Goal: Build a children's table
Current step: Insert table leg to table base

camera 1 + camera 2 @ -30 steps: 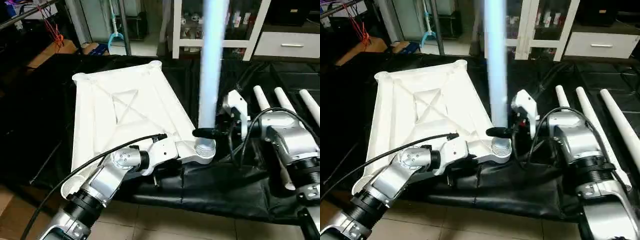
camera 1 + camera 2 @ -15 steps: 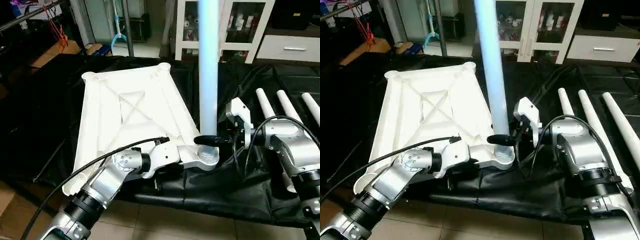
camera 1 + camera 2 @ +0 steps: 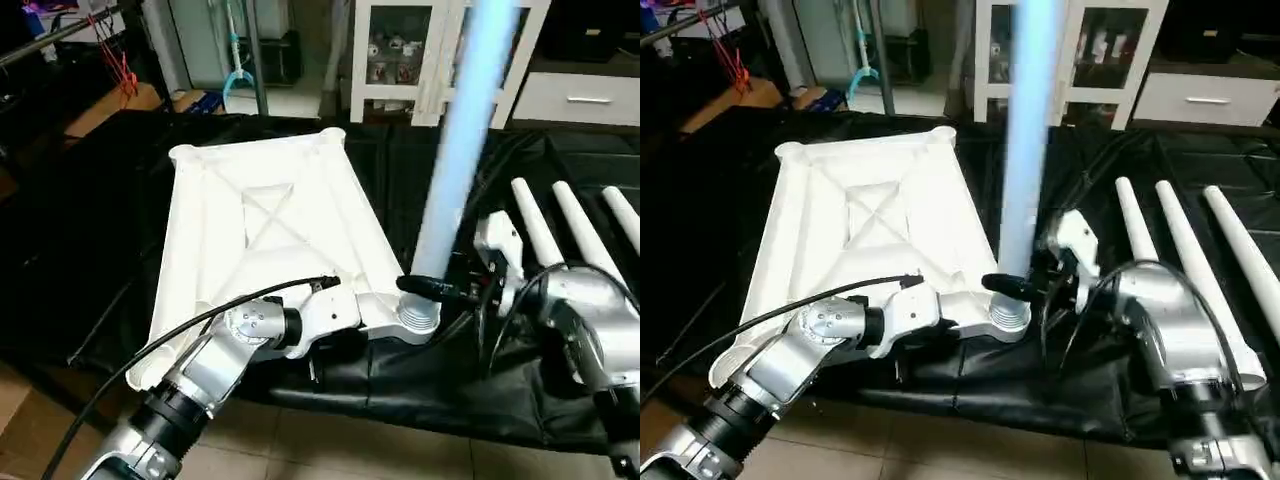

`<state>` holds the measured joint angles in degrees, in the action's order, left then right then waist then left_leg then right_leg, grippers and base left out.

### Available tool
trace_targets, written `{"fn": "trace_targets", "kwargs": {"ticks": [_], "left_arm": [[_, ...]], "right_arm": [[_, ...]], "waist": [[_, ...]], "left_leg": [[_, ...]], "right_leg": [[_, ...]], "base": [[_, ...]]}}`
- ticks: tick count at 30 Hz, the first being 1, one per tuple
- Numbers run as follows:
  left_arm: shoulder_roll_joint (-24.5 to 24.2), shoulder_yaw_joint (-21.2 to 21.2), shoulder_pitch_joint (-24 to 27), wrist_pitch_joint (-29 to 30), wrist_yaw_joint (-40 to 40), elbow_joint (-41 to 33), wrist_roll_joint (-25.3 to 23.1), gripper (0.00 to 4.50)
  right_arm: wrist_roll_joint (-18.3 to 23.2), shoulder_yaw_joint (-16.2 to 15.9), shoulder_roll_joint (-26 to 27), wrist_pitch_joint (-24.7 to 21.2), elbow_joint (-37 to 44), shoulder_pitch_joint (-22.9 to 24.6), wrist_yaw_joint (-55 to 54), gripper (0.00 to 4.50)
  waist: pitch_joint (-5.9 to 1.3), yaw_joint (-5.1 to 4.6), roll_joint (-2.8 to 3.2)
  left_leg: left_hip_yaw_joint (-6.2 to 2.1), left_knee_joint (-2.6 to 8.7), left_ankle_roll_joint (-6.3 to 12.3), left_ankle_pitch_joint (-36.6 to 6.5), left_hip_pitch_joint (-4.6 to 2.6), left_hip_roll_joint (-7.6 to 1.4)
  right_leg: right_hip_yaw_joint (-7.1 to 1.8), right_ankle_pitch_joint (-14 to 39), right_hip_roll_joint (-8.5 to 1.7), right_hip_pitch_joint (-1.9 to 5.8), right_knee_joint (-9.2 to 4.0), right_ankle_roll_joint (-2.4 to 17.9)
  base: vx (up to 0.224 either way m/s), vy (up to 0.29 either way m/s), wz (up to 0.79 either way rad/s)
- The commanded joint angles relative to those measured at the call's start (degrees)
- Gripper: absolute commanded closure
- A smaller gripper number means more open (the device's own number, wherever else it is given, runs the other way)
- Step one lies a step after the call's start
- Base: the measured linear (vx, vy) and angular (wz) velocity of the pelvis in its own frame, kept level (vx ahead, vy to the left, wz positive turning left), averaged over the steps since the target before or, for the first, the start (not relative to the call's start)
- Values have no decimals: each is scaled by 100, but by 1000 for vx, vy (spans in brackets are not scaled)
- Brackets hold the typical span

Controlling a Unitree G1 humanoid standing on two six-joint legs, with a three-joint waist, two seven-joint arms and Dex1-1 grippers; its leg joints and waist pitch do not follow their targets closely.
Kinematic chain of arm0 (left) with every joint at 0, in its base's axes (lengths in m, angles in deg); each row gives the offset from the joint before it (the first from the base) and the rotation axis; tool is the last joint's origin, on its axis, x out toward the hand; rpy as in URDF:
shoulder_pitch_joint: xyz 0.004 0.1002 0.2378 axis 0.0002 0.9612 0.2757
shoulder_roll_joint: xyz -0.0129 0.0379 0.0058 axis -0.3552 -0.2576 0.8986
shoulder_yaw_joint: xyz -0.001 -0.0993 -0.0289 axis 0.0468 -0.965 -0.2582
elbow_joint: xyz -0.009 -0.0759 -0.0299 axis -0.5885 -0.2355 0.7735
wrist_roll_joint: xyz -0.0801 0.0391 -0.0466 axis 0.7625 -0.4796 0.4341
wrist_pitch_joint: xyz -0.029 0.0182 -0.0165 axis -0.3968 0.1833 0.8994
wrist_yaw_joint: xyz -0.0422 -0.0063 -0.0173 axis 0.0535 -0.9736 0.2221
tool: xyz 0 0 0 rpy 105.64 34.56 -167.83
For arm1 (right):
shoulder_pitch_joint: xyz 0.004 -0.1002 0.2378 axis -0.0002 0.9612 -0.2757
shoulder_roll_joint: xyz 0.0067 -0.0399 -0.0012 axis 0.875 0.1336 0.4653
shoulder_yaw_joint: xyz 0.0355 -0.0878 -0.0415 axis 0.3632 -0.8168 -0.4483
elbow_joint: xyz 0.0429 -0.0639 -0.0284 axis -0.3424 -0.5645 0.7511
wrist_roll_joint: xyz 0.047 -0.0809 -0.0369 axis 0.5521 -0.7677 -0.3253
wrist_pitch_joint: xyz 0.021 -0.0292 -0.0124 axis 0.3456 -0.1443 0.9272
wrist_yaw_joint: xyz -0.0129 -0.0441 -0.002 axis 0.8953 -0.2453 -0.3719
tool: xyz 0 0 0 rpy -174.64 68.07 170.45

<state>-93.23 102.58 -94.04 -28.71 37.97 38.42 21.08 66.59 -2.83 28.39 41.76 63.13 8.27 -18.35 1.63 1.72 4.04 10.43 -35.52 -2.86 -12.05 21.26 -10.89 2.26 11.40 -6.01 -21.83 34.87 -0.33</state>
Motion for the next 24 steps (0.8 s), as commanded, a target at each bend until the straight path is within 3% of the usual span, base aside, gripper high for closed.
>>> {"fn": "trace_targets", "kwargs": {"ticks": [1, 7, 13, 17, 24], "left_arm": [[-37, 2, -105, 26, -169, 151, -213, 450], [-86, 20, -147, 58, -9, 175, -176, 450], [-121, 41, -172, 85, 57, 193, -174, 450], [-133, 55, -149, 98, 84, 177, -171, 450], [-130, 39, -140, 115, 75, 175, -192, 450]], "right_arm": [[-82, -233, 92, -53, -48, 220, 46, 268], [-117, -358, 0, -23, 81, 366, 212, 268], [-121, -562, -78, -115, 219, 317, 428, 268], [-152, -532, 8, -141, 96, 125, 327, 268], [53, -401, 67, -384, -5, 69, 197, 268]], "waist": [[-231, -72, -68], [-207, -78, -44], [-212, -77, -45], [-213, -81, -45], [-199, -97, -75]], "left_leg": [[-79, 581, 91, -1897, -72, -190], [-95, 610, 53, -2077, -80, -198], [-86, 614, 98, -1916, -63, -195], [-73, 621, 169, -1729, -55, -190], [-70, 638, 158, -1767, -64, -197]], "right_leg": [[-128, 1675, -162, 114, -517, 1121], [-131, 1903, -165, 88, -550, 1014], [-134, 1605, -162, 106, -533, 1078], [-128, 1452, -163, 128, -535, 1137], [-134, 1785, -172, 114, -565, 1084]], "base": [[0, 0, 0], [0, 0, 0], [0, 0, 0], [0, 0, 0], [0, 0, 0]]}}
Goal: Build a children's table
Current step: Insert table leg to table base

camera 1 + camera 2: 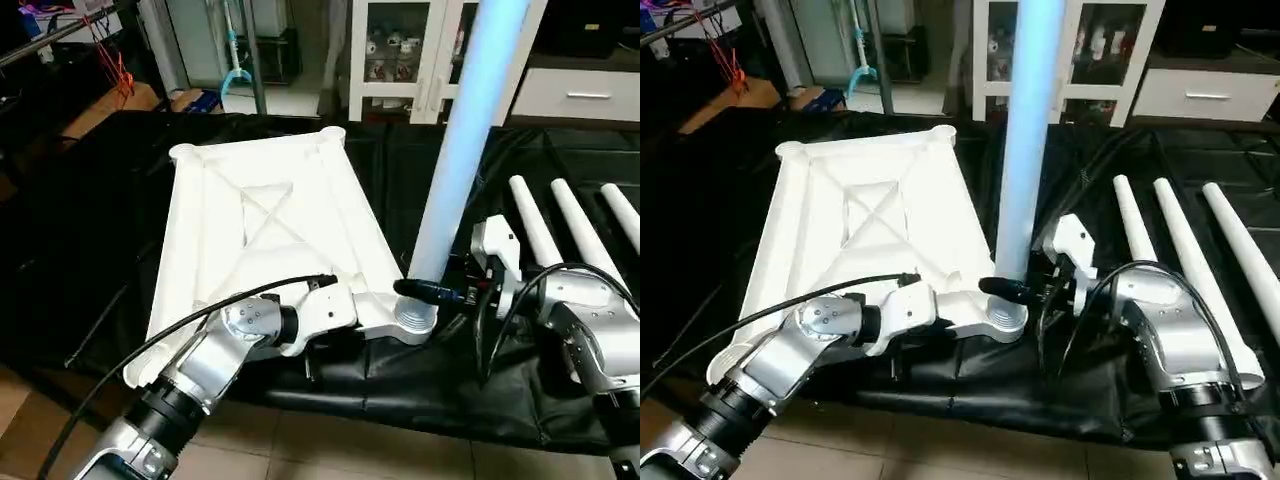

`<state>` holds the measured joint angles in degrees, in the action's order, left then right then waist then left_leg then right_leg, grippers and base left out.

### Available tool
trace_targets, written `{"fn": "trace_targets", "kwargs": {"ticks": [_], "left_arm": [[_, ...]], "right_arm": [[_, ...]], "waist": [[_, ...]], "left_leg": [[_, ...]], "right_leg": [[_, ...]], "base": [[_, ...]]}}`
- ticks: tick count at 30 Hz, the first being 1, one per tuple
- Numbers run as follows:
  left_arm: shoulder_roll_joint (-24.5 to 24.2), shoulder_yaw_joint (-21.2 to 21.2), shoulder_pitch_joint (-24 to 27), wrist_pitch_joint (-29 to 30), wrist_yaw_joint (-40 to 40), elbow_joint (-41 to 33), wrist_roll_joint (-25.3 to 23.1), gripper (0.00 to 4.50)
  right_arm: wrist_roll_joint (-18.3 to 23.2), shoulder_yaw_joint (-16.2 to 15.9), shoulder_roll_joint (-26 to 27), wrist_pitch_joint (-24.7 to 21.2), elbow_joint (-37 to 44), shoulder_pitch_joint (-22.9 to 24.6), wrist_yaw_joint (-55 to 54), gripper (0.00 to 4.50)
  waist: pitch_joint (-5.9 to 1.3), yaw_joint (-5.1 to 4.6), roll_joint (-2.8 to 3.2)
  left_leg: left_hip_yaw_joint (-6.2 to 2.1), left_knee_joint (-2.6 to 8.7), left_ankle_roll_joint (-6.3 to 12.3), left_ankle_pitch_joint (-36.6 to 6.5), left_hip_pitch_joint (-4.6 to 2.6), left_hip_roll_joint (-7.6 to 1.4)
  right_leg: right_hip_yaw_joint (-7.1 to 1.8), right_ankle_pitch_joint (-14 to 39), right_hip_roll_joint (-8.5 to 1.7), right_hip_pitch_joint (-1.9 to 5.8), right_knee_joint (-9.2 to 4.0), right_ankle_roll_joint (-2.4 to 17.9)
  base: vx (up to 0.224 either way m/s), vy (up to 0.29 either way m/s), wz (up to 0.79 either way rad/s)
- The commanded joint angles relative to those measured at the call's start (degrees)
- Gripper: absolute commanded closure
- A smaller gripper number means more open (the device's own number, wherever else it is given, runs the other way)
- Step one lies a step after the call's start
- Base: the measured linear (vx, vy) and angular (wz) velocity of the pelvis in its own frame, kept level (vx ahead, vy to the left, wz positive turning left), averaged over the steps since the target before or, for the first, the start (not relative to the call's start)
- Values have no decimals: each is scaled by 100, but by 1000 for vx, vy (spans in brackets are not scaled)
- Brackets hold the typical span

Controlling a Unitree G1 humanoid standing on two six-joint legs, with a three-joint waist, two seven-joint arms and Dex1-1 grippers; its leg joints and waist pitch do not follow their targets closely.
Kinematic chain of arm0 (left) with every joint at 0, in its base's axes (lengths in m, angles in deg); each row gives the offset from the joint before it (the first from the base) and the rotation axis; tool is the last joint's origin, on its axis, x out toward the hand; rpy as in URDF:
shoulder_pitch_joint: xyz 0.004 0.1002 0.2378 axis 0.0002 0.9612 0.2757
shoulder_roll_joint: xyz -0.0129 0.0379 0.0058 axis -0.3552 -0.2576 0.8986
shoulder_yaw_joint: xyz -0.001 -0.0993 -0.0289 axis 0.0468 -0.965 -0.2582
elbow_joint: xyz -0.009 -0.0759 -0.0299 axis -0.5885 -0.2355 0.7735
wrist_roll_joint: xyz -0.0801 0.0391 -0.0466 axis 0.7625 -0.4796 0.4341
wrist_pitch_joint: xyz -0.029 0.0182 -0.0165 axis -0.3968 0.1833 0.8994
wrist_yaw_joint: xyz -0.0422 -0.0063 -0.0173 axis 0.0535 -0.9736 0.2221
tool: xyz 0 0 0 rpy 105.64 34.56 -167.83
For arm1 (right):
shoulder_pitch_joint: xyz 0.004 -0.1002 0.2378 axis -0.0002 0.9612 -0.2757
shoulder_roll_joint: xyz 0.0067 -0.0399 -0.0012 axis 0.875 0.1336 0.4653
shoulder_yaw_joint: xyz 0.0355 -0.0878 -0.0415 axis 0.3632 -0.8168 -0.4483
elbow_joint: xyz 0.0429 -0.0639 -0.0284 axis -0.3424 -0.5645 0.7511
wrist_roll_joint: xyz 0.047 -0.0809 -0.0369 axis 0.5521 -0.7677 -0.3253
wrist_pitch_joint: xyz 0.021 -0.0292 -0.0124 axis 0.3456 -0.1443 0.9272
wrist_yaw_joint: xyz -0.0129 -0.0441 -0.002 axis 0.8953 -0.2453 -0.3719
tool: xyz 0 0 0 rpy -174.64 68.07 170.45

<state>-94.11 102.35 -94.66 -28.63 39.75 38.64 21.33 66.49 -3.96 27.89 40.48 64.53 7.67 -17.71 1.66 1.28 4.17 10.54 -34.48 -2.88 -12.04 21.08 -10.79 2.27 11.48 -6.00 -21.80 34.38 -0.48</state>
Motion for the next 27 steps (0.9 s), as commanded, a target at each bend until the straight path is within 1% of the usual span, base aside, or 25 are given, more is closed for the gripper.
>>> {"fn": "trace_targets", "kwargs": {"ticks": [1, 3, 4, 6, 7, 8, 9, 10, 11, 12, 15, 16, 17, 18, 21, 23, 24, 25, 27], "left_arm": [[-43, 57, -79, 109, -117, 156, -220, 450], [-51, 45, -82, 117, -155, 167, -233, 450], [-55, 43, -83, 120, -160, 170, -233, 450], [-60, 41, -83, 124, -161, 169, -232, 450], [-61, 38, -84, 128, -159, 168, -233, 450], [-61, 33, -82, 131, -155, 166, -232, 450], [-61, 28, -81, 135, -151, 164, -229, 450], [-61, 27, -81, 135, -151, 165, -229, 450], [-61, 24, -79, 133, -150, 167, -226, 450], [-65, 26, -79, 125, -144, 174, -228, 450], [-67, 24, -78, 124, -136, 162, -221, 450], [-67, 24, -78, 124, -136, 162, -221, 450], [-67, 23, -79, 125, -135, 160, -219, 450], [-78, 27, -71, 128, -125, 139, -221, 450], [-87, 28, -68, 133, -116, 122, -220, 450], [-92, 26, -74, 133, -120, 125, -223, 450], [-94, 26, -76, 133, -122, 128, -225, 450], [-103, 22, -76, 176, -183, 112, -263, 450], [-103, 18, -77, 204, -204, 110, -271, 450]], "right_arm": [[80, -256, 124, -265, -175, 149, 110, 268], [54, -205, 130, -207, -266, 264, 47, 268], [34, -199, 133, -185, -291, 324, 19, 268], [-1, -194, 145, -148, -338, 400, -30, 268], [-37, -182, 168, -110, -398, 483, -94, 268], [-65, -175, 186, -77, -445, 551, -143, 268], [-92, -172, 201, -46, -487, 619, -185, 268], [-95, -173, 201, -43, -489, 623, -186, 268], [-120, -184, 203, -17, -502, 659, -197, 268], [-177, -205, 207, 22, -509, 696, -243, 268], [-175, -146, 272, -9, -539, 670, -391, 268], [-175, -146, 272, -9, -539, 670, -391, 268], [-169, -128, 289, -8, -557, 662, -418, 268], [-200, -118, 309, 46, -600, 652, -461, 268], [-222, -98, 347, 111, -626, 639, -540, 268], [-219, -77, 390, 138, -628, 618, -617, 268], [-217, -72, 406, 148, -628, 608, -648, 268], [-265, -54, 467, 248, -643, 586, -799, 268], [-312, -47, 507, 315, -668, 572, -905, 268]], "waist": [[-197, -53, -87], [-191, -55, -88], [-184, -55, -74], [-186, -65, -68], [-179, -72, -75], [-173, -72, -69], [-164, -82, -50], [-162, -90, -57], [-151, -107, -52], [-145, -119, -32], [-133, -166, -39], [-138, -169, -21], [-140, -182, -28], [-148, -180, -17], [-139, -200, -11], [-135, -218, -12], [-129, -232, -19], [-126, -238, -19], [-118, -272, -25]], "left_leg": [[-78, 536, 154, -1788, -52, -210], [-80, 543, 142, -1810, -48, -214], [-86, 552, 124, -1844, -45, -214], [-87, 564, 102, -1896, -53, -215], [-88, 568, 95, -1925, -51, -217], [-86, 571, 85, -1958, -54, -218], [-89, 582, 50, -2070, -69, -221], [-93, 586, 31, -2115, -67, -222], [-102, 598, -4, -2256, -70, -219], [-112, 608, -37, -2372, -84, -220], [-121, 616, -85, -2643, -106, -212], [-126, 619, -92, -2648, -106, -209], [-134, 633, -95, -2626, -91, -213], [-139, 642, -90, -2562, -81, -219], [-136, 655, -101, -2589, -79, -224], [-135, 653, -110, -2671, -90, -219], [-137, 654, -113, -2701, -85, -216], [-140, 656, -115, -2731, -87, -216], [-152, 658, -138, -2854, -90, -211]], "right_leg": [[-139, 1820, -177, 100, -525, 1091], [-140, 1845, -177, 95, -533, 1071], [-138, 1894, -179, 95, -537, 1052], [-131, 1917, -177, 95, -548, 1030], [-133, 1915, -176, 88, -553, 1027], [-134, 1954, -178, 80, -561, 1028], [-133, 1999, -172, 63, -568, 1022], [-133, 2014, -176, 66, -572, 1020], [-127, 2088, -169, 64, -579, 999], [-128, 2159, -170, 54, -585, 978], [-125, 2442, -177, 29, -628, 900], [-122, 2443, -178, 34, -628, 889], [-115, 2397, -178, 48, -631, 872], [-115, 2258, -175, 59, -621, 885], [-111, 2135, -173, 62, -619, 945], [-116, 2243, -179, 52, -630, 939], [-115, 2334, -184, 50, -640, 919], [-114, 2393, -185, 46, -645, 903], [-110, 2639, -193, 25, -667, 824]], "base": [[0, 0, 0], [0, 0, 0], [0, 0, 0], [0, 0, 0], [0, 0, 0], [0, 0, 0], [0, 0, 0], [0, 0, 0], [0, 0, 0], [0, 0, 0], [0, 0, 0], [0, 0, 0], [0, 0, 0], [0, 0, 0], [0, 0, 0], [0, 0, 0], [0, 0, 0], [0, 0, 0], [0, 0, 0]]}}
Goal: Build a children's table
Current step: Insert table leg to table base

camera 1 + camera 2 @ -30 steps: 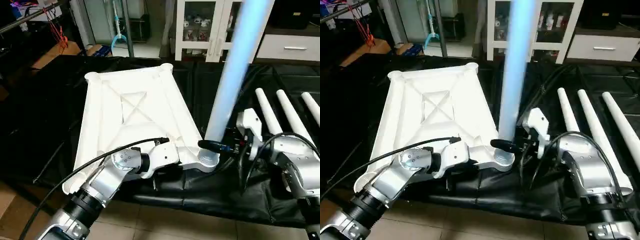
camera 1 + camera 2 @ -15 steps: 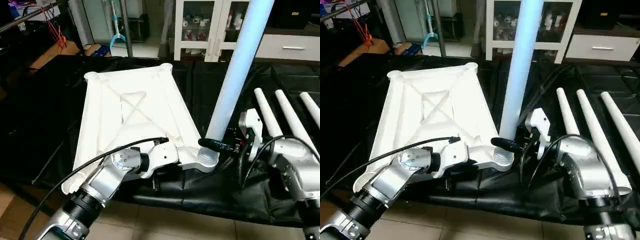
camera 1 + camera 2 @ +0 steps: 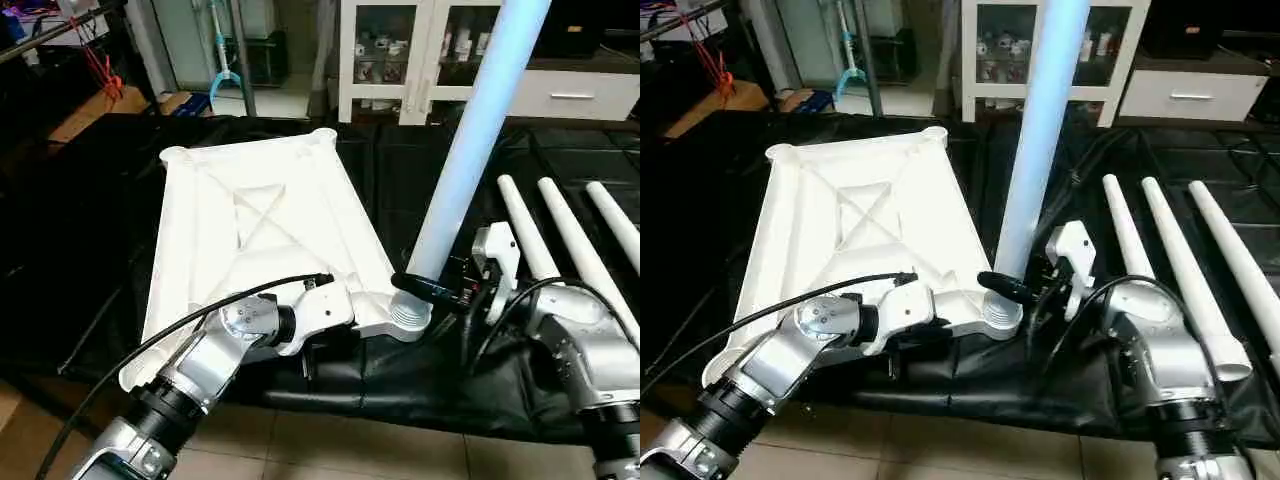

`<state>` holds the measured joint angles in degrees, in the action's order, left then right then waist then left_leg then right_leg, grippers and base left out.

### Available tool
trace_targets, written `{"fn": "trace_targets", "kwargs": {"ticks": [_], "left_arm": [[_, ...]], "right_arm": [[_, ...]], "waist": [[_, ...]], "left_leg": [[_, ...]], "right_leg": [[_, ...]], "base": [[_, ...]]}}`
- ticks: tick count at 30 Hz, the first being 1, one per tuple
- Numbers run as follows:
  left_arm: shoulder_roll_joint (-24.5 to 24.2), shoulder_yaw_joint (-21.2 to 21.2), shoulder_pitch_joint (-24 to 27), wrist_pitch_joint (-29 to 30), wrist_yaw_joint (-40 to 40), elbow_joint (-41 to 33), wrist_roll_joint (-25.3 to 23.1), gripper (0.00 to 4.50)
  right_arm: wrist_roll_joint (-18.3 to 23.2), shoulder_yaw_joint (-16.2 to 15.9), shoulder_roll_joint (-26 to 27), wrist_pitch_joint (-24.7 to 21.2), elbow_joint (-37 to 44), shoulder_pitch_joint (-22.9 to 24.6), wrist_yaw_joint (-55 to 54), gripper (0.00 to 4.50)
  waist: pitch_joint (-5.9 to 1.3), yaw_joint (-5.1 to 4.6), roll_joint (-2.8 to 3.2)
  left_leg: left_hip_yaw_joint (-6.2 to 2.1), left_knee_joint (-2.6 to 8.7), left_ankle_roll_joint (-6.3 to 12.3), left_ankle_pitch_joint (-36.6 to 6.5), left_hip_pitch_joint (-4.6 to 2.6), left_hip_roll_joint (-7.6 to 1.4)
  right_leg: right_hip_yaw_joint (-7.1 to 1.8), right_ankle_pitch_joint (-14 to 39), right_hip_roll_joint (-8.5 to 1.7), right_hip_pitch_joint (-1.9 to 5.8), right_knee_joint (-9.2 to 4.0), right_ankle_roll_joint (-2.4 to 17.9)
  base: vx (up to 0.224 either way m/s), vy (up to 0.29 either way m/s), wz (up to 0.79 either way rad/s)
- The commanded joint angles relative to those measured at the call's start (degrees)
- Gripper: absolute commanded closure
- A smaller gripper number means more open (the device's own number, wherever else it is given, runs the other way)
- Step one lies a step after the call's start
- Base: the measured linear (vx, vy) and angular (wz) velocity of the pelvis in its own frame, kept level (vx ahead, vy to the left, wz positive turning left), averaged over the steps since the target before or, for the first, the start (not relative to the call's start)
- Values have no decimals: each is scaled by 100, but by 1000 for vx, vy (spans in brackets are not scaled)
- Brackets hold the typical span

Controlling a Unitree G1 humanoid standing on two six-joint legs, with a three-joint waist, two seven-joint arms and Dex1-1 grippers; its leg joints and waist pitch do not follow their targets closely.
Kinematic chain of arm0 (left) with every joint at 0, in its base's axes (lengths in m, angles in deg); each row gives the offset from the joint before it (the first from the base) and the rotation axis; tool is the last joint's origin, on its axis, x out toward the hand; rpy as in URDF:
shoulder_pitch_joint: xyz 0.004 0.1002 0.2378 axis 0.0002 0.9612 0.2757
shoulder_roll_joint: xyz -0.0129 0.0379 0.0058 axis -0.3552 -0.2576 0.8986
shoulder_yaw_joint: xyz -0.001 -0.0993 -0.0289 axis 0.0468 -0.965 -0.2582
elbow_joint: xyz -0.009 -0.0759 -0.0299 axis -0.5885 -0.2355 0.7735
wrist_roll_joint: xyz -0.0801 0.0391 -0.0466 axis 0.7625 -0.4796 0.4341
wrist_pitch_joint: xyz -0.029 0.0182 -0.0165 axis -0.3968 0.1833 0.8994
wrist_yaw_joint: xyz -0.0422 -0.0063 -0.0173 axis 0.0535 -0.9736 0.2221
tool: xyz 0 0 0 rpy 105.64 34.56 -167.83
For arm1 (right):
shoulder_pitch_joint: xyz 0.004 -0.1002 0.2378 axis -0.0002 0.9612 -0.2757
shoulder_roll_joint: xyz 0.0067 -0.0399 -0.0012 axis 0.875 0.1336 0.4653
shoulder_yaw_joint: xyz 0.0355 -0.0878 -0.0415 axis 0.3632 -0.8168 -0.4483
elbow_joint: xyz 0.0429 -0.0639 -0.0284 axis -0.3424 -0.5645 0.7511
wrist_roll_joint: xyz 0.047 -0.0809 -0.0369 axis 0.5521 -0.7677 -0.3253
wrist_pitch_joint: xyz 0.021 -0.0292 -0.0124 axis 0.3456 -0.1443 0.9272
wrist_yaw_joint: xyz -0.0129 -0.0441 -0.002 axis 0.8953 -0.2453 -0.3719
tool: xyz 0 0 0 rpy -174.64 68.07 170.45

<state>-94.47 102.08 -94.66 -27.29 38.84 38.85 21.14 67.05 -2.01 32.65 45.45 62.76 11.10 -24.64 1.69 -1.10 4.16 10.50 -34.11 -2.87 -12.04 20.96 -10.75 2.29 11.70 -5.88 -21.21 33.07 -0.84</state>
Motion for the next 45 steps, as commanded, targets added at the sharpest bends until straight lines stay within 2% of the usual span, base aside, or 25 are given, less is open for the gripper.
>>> {"fn": "trace_targets", "kwargs": {"ticks": [1, 2, 4, 6, 7, 8, 9, 13, 14, 16, 17, 18, 20, 21, 23, 25, 27, 29, 32, 35, 38, 39, 41, 42, 45], "left_arm": [[-51, 24, -84, 136, -175, 98, -267, 450], [-27, -6, -95, 225, -258, 113, -284, 450], [53, -94, -122, 447, -463, 130, -300, 450], [165, -191, -174, 724, -688, 144, -312, 450], [202, -215, -195, 807, -744, 151, -312, 450], [290, -268, -249, 1006, -868, 175, -310, 450], [348, -302, -290, 1110, -945, 202, -306, 450], [699, -495, -575, 1437, -1457, 518, -288, 450], [799, -559, -664, 1530, -1628, 616, -286, 450], [988, -704, -836, 1686, -1985, 786, -291, 450], [1053, -757, -893, 1733, -2105, 842, -293, 450], [1090, -787, -924, 1761, -2176, 871, -294, 450], [1165, -827, -1005, 1818, -2305, 948, -306, 450], [1240, -861, -1091, 1864, -2420, 1022, -315, 450], [1389, -941, -1253, 1945, -2689, 1152, -341, 450], [1431, -961, -1308, 1936, -2778, 1215, -366, 450], [1442, -974, -1312, 1919, -2794, 1230, -361, 450], [1428, -975, -1304, 1907, -2801, 1237, -354, 450], [1370, -974, -1259, 1908, -2795, 1215, -328, 450], [1330, -970, -1216, 1913, -2765, 1194, -318, 450], [1302, -964, -1170, 1915, -2734, 1175, -300, 450], [1301, -966, -1163, 1917, -2728, 1170, -297, 450], [1293, -955, -1156, 1899, -2705, 1160, -298, 450], [1278, -931, -1145, 1867, -2665, 1138, -296, 450], [1263, -912, -1120, 1867, -2617, 1095, -278, 450]], "right_arm": [[-454, -227, 89, -85, -549, 205, -398, 268], [-566, -207, 162, 41, -629, 174, -644, 268], [-768, -164, 310, 222, -795, 113, -1148, 268], [-1030, -121, 513, 366, -1060, -24, -1845, 268], [-1086, -119, 574, 386, -1137, -76, -2018, 268], [-1182, -109, 729, 402, -1307, -204, -2398, 268], [-1194, -91, 834, 373, -1396, -290, -2590, 268], [-1252, 16, 1315, 202, -1940, -820, -3578, 268], [-1287, 49, 1426, 192, -2116, -965, -3861, 268], [-1366, 104, 1610, 234, -2458, -1219, -4392, 268], [-1387, 123, 1671, 263, -2573, -1299, -4553, 268], [-1399, 132, 1704, 288, -2640, -1344, -4645, 268], [-1448, 133, 1782, 339, -2801, -1457, -4904, 268], [-1490, 119, 1871, 410, -2964, -1574, -5119, 268], [-1583, 103, 2055, 597, -3309, -1829, -5551, 268], [-1593, 119, 2164, 732, -3502, -1989, -5723, 268], [-1585, 137, 2212, 815, -3585, -2066, -5765, 268], [-1584, 145, 2247, 910, -3669, -2141, -5778, 268], [-1564, 140, 2286, 1122, -3806, -2249, -5645, 268], [-1518, 134, 2298, 1279, -3792, -2281, -5462, 268], [-1500, 73, 2280, 1509, -3812, -2354, -5238, 268], [-1495, 67, 2274, 1548, -3790, -2359, -5200, 268], [-1488, 52, 2244, 1603, -3717, -2380, -5113, 213], [-1471, 50, 2208, 1634, -3661, -2408, -4998, 213], [-1418, 111, 2193, 1681, -3628, -2431, -4871, 183]], "waist": [[-113, -40, -18], [-116, -59, -21], [-117, -92, -34], [-112, -151, -12], [-104, -175, -20], [-124, -232, -27], [-127, -267, -11], [-115, -400, -31], [-113, -454, -24], [-154, -501, 2], [-185, -534, 20], [-197, -535, 23], [-192, -531, 10], [-201, -550, 0], [-210, -563, 21], [-221, -570, 17], [-237, -563, 33], [-247, -566, 21], [-275, -573, 39], [-306, -551, 46], [-330, -514, 67], [-340, -503, 63], [-343, -489, 49], [-332, -479, 63], [-327, -462, 42]], "left_leg": [[-156, 624, -145, -2903, -81, -215], [-161, 616, -171, -2991, -87, -213], [-183, 630, -199, -3006, -60, -205], [-217, 645, -248, -3085, -30, -180], [-226, 648, -275, -3147, -30, -180], [-257, 646, -275, -3135, 3, -163], [-274, 642, -264, -3133, 16, -151], [-306, 614, -201, -3420, -6, -108], [-320, 619, -198, -3355, 46, -105], [-331, 615, -199, -3278, 49, -107], [-314, 602, -173, -3033, 67, -113], [-303, 611, -125, -2800, 119, -119], [-240, 601, -10, -2608, 129, -113], [-223, 580, 46, -2574, 124, -100], [-221, 557, 80, -2476, 113, -92], [-217, 551, 153, -2287, 148, -102], [-200, 536, 248, -2089, 146, -114], [-183, 520, 322, -1987, 142, -113], [-188, 495, 427, -1650, 181, -118], [-171, 442, 618, -1188, 159, -125], [-166, 375, 888, -555, 153, -117], [-159, 352, 963, -454, 130, -115], [-147, 335, 1080, -375, 116, -110], [-143, 344, 1108, -455, 108, -116], [-129, 362, 1022, -777, 100, -129]], "right_leg": [[-110, 2698, -205, -43, -543, 836], [-110, 2845, -212, -66, -554, 783], [-95, 2968, -214, -55, -561, 689], [-63, 3107, -204, -54, -563, 594], [-57, 3167, -204, -64, -561, 575], [-49, 3149, -210, -41, -550, 554], [-44, 3118, -211, -53, -553, 572], [5, 3435, -215, -91, -611, 523], [16, 3401, -228, -70, -589, 533], [29, 3136, -232, -46, -584, 577], [19, 2586, -228, -51, -557, 776], [35, 2092, -213, 5, -520, 919], [41, 1733, -209, 6, -511, 1061], [49, 1809, -228, 11, -513, 1093], [68, 1924, -250, 11, -529, 1096], [83, 1734, -254, 48, -512, 1127], [101, 1413, -240, 68, -482, 1216], [107, 1343, -245, 72, -478, 1263], [124, 1039, -248, 114, -425, 1340], [130, 487, -241, 134, -370, 1467], [147, -205, -237, 168, -283, 1637], [142, -375, -233, 163, -267, 1697], [138, -528, -225, 163, -254, 1764], [139, -404, -226, 163, -261, 1774], [126, -13, -233, 164, -294, 1777]], "base": [[0, 0, 0], [0, 0, 0], [0, 0, 0], [0, 0, 0], [0, 0, 0], [0, 0, 0], [0, 0, 0], [0, 0, 0], [0, 0, 0], [0, 0, 0], [0, 0, 0], [0, 0, 0], [0, 0, 0], [0, 0, 0], [0, 0, 0], [0, 0, 0], [0, 0, 0], [0, 0, 0], [0, 0, 0], [19, 0, 0], [19, 0, 0], [0, 0, 0], [25, 8, -1], [0, 0, 0], [0, 0, 0]]}}
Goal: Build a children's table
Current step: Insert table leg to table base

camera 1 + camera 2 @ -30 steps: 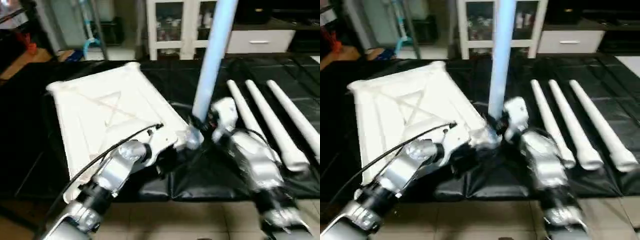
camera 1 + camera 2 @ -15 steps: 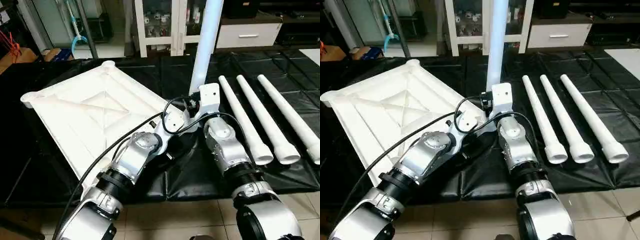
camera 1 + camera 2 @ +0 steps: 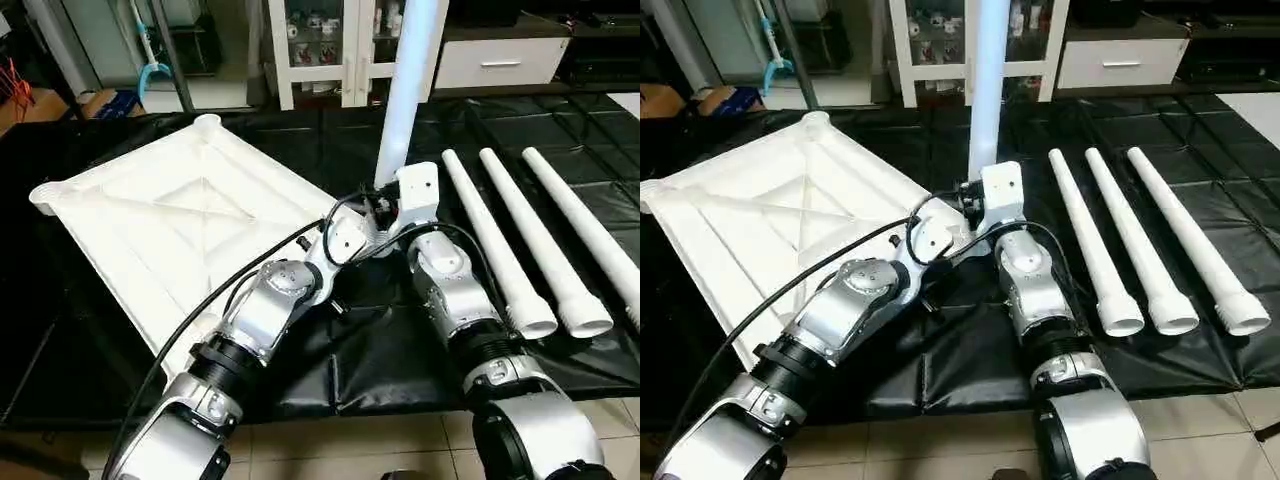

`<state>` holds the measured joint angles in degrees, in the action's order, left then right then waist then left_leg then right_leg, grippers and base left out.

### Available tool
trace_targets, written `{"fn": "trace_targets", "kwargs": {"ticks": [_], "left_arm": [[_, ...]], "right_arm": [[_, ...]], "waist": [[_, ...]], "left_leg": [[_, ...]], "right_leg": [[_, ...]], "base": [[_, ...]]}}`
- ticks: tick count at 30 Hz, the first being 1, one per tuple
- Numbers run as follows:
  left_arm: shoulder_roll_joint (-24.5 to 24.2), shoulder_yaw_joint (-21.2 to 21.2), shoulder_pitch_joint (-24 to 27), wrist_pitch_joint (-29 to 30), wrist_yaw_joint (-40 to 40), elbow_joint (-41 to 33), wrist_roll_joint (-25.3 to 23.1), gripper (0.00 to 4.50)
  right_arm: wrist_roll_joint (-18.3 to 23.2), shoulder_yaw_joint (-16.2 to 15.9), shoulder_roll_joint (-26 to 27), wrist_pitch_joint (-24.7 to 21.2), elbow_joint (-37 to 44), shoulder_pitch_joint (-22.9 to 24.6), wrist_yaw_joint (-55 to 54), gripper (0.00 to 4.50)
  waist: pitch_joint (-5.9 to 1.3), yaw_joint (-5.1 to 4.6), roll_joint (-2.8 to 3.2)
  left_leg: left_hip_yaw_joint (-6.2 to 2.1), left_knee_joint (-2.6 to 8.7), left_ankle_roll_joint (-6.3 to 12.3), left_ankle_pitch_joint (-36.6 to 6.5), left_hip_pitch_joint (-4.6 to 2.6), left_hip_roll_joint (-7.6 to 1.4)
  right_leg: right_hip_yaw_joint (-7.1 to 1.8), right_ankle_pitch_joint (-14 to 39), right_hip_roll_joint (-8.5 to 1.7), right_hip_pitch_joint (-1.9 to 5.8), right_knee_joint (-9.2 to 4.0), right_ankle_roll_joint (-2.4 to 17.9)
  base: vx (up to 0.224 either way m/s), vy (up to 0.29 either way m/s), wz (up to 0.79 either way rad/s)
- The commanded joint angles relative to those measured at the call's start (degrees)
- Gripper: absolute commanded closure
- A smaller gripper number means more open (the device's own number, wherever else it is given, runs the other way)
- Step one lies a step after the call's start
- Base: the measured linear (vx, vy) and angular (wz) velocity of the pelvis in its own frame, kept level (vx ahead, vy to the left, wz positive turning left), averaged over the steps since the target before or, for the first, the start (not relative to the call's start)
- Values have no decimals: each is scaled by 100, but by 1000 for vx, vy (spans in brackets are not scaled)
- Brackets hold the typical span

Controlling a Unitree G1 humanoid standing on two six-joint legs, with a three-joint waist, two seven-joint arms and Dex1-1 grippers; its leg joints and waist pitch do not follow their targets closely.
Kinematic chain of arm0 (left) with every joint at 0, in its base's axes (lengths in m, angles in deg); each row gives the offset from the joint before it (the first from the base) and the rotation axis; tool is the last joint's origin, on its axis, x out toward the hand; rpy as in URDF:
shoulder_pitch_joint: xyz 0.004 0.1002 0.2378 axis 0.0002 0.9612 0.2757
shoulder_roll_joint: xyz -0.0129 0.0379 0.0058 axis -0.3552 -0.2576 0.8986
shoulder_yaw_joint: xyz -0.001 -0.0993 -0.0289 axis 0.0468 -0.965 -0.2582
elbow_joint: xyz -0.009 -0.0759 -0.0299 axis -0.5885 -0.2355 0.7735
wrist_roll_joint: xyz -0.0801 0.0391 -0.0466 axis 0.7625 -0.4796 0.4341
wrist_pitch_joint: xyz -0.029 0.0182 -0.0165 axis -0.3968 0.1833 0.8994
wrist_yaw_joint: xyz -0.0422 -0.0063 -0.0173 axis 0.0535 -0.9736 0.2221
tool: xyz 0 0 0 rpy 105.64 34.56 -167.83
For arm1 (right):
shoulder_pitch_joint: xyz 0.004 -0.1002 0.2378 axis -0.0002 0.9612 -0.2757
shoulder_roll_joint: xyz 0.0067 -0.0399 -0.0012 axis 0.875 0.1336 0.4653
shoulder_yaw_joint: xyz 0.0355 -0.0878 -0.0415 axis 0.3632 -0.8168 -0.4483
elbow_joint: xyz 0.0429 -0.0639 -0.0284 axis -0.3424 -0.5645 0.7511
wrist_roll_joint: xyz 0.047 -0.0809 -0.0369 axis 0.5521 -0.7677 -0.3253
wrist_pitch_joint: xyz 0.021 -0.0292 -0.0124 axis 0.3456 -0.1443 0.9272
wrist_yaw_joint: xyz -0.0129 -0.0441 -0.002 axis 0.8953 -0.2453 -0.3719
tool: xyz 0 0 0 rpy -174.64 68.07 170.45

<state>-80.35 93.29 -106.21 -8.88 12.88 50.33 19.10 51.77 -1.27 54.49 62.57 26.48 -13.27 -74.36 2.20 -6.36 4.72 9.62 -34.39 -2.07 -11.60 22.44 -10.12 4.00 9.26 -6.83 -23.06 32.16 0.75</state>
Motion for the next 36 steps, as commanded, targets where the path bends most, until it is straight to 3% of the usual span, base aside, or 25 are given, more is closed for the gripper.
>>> {"fn": "trace_targets", "kwargs": {"ticks": [1, 5, 7, 11, 13, 14, 19, 25, 31, 36], "left_arm": [[-174, -3, 55, 1, 34, -82, -72, 450], [-241, 44, 121, -21, 138, -152, -61, 450], [-292, 66, 164, -56, 218, -200, -50, 450], [-381, 141, 229, -230, 431, -277, -26, 450], [-496, 245, 352, -345, 712, -430, 17, 450], [-553, 302, 408, -436, 850, -498, 32, 450], [-890, 588, 761, -788, 1581, -967, 161, 450], [-1070, 647, 1023, -831, 2205, -1376, 492, 450], [-1102, 629, 1076, -805, 2341, -1475, 596, 450], [-1113, 621, 1075, -777, 2397, -1514, 613, 450]], "right_arm": [[148, 59, -10, -29, 84, 16, 199, 172], [279, 95, -102, -38, 379, 89, 516, 145], [420, 131, -200, -132, 699, 203, 754, 126], [544, 132, -337, -222, 1073, 378, 1094, 91], [617, 100, -518, -355, 1374, 542, 1411, 77], [649, 88, -598, -425, 1493, 609, 1542, 64], [899, 56, -1154, -1035, 2079, 993, 2393, 64], [1266, -263, -1848, -1565, 2700, 1616, 3971, 64], [1220, -422, -2158, -1539, 2778, 1848, 4519, 64], [1125, -437, -2221, -1490, 2613, 1770, 4572, 64]], "waist": [[-375, 70, -19], [-383, 133, -2], [-398, 175, -1], [-411, 277, 1], [-405, 318, 34], [-403, 344, 19], [-392, 476, 65], [-368, 662, 58], [-358, 653, 15], [-374, 660, 24]], "left_leg": [[-41, 396, 931, -848, -47, -193], [-37, 375, 967, -691, -60, -199], [-42, 340, 1089, -360, -59, -195], [-32, 312, 1232, -146, -78, -192], [-29, 313, 1206, -191, -88, -194], [-34, 323, 1195, -267, -83, -200], [-34, 350, 1040, -524, -110, -214], [11, 414, 638, -1100, -162, -236], [16, 429, 541, -1299, -116, -219], [19, 396, 623, -1041, -107, -211]], "right_leg": [[-46, 274, -134, 349, -206, 1612], [-51, 167, -130, 343, -180, 1604], [-53, -137, -126, 350, -146, 1603], [-60, -237, -122, 339, -133, 1621], [-61, -157, -122, 334, -134, 1638], [-60, -80, -115, 349, -145, 1620], [-81, 153, -103, 338, -150, 1561], [-118, 576, -94, 288, -188, 1460], [-122, 924, -120, 300, -214, 1321], [-121, 899, -124, 290, -213, 1296]], "base": [[0, 0, 0], [0, 0, 0], [0, 0, 0], [0, 0, 0], [0, 0, 0], [0, 0, 0], [0, 0, 0], [0, 0, 0], [0, 0, 0], [0, 0, 0]]}}
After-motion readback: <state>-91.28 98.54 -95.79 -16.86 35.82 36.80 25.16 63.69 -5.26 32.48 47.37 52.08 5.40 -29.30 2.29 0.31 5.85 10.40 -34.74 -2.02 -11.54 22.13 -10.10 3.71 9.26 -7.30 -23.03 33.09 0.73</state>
